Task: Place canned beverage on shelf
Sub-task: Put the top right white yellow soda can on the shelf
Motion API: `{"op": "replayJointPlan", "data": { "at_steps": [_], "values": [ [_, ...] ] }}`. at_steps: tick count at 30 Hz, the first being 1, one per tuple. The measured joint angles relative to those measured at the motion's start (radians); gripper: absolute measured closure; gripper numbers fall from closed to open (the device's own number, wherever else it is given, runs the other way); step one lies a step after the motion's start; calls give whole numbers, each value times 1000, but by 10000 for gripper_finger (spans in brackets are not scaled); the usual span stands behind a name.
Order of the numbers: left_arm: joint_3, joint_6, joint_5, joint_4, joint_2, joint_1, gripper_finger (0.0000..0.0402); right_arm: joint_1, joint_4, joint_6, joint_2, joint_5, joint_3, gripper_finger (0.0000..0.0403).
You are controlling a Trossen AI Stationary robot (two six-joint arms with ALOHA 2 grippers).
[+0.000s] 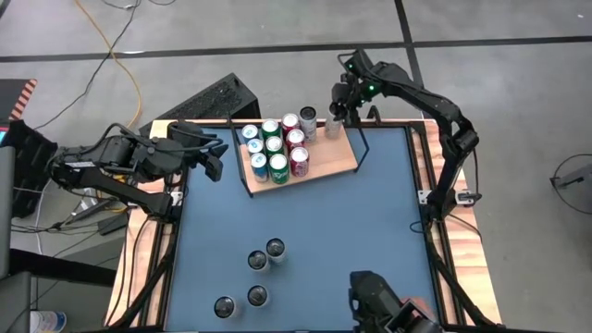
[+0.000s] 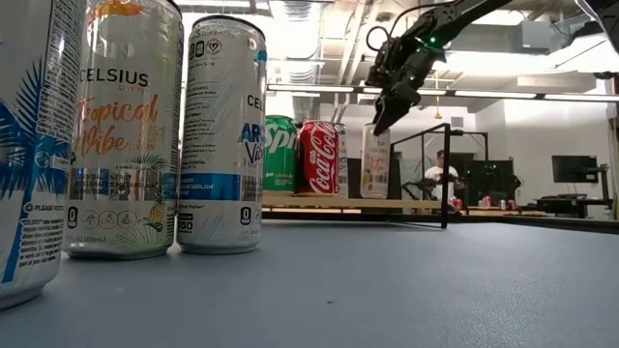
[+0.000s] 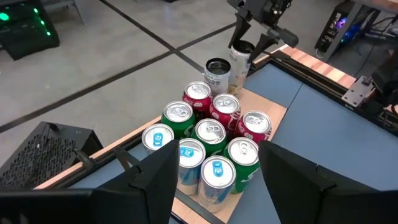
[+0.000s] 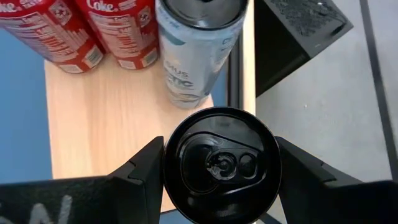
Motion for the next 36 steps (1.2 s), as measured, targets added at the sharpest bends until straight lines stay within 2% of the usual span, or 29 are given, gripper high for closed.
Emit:
{"op": "replayJointPlan", "data": {
  "at_steps": [31, 36],
  "values": [
    [0, -26, 3, 0, 0, 0, 196, 1, -9, -39, 0, -35, 0, 174],
    [0, -26, 3, 0, 0, 0, 196, 1, 24, -50, -4, -37, -44, 174]
  ]
}}
